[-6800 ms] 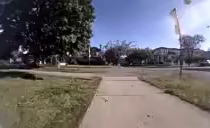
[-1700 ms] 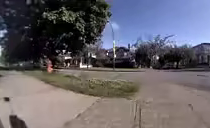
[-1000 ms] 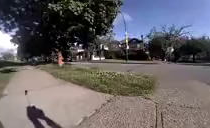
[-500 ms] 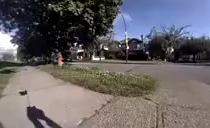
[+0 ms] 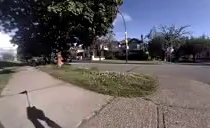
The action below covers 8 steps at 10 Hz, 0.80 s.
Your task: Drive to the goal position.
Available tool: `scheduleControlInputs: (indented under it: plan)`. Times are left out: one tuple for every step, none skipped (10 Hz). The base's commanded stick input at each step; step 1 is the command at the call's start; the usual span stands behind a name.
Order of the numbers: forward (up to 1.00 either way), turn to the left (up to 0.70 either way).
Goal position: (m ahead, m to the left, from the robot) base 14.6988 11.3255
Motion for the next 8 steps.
scheduleControlInputs:
  plan:
    - [-1.0,-0.4]
    - [-1.0,-0.4]
    - [-1.0,-0.4]
    - [-1.0,-0.4]
    - [-1.0,-0.4]
    - [-1.0,-0.4]
    - [-1.0,-0.4]
    - [-1.0,-0.4]
